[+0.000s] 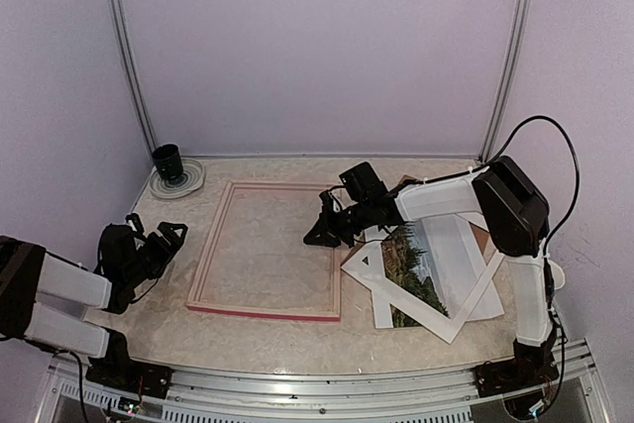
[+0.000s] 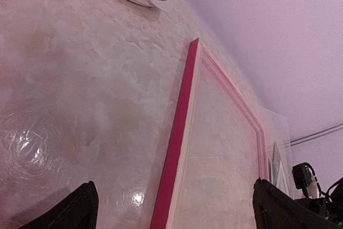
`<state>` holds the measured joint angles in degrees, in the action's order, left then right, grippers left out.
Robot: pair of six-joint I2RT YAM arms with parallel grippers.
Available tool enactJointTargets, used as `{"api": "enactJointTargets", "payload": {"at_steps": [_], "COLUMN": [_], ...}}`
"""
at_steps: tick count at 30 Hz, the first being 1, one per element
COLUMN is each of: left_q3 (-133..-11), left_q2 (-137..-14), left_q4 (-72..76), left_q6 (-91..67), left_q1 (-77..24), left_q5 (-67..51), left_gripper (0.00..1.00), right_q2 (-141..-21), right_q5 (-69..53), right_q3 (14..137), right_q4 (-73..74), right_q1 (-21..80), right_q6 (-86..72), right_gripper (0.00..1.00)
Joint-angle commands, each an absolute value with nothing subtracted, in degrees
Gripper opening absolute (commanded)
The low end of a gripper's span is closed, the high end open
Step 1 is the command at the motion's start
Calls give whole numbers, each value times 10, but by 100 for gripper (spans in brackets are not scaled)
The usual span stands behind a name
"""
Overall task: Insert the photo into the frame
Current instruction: Place the glass panel at the frame body.
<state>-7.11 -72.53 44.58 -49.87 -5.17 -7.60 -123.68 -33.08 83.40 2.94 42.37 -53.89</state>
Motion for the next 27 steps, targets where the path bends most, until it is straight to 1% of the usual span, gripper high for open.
{"api": "enactJointTargets", "payload": {"at_steps": [1,27], "left_q3": [-83,-83], "left_q2": [-730,-729], "left_q4": [465,464], "left_q6": [-500,-500], "left_q1": [-48,-48], "left_q5": [-84,-82], "left_gripper": [99,99], "right_q2": [-1215,-1210], "right_q5": [-331,-325], "right_q3": [835,828], "right_q4": [39,46], "right_q1": [428,428], "right_q6": [-527,-528], "right_gripper": [0,0]}}
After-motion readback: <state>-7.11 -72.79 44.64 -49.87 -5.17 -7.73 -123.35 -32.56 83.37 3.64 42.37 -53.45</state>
